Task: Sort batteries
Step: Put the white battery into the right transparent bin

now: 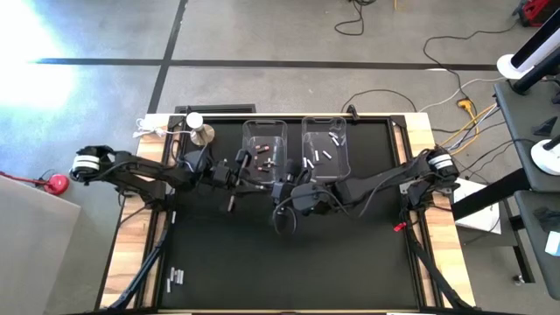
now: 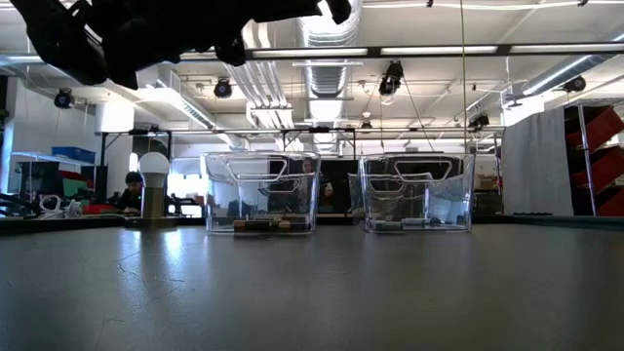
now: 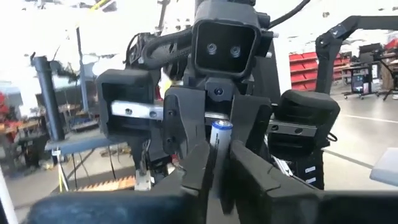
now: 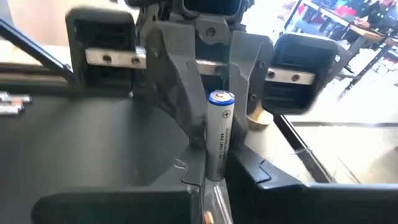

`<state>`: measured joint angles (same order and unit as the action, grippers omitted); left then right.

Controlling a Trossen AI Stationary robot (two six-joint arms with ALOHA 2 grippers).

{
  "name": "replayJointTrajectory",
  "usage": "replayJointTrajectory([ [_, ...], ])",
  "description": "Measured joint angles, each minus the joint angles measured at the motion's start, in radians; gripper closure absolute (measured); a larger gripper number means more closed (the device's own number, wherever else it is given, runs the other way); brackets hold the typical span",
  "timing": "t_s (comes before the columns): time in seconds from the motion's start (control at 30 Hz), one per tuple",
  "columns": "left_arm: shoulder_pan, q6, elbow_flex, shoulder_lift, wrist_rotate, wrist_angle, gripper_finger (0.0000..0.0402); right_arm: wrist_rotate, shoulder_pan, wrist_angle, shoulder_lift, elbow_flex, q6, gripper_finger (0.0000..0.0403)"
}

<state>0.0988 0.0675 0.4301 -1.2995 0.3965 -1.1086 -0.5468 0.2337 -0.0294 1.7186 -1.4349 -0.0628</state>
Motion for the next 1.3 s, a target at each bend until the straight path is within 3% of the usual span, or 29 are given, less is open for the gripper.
replayJointTrajectory([
  [0.13, 0.0, -0.002, 0.0, 0.064, -0.049, 0.123, 0.0319, -0.003, 0.0, -0.191, -0.028, -0.067, 0.034, 0.0374],
  [0.33, 0.001, 0.07, -0.001, 0.248, -0.331, 0.506, 0.0264, -0.058, -0.031, -0.68, -0.052, -0.26, 0.055, 0.0374],
  [0.47, -0.005, 0.065, -0.001, 0.39, -0.33, 0.615, 0.0243, -0.056, -0.119, -0.991, -0.048, -0.342, 0.149, 0.0374],
  [0.6, -0.016, 0.02, -0.001, 0.524, -0.326, 0.655, 0.024, -0.037, -0.246, -1.178, -0.045, -0.322, 0.241, 0.0367],
  [0.73, -0.018, -0.065, -0.001, 0.627, -0.286, 0.697, 0.024, 0.121, -0.398, -1.184, -0.042, -0.224, 0.248, 0.0367],
  [0.9, -0.018, -0.078, -0.001, 0.697, -0.244, 0.769, 0.024, 0.336, -0.594, -1.061, -0.033, -0.048, 0.315, 0.0372],
  [1.07, -0.018, -0.077, -0.001, 0.71, -0.246, 0.8, 0.024, 0.426, -0.73, -0.975, 0.004, 0.089, 0.359, 0.0372],
  [1.3, -0.018, -0.077, -0.001, 0.709, -0.248, 0.806, 0.024, 0.517, -0.772, -0.837, 0.047, 0.177, 0.384, 0.0372],
])
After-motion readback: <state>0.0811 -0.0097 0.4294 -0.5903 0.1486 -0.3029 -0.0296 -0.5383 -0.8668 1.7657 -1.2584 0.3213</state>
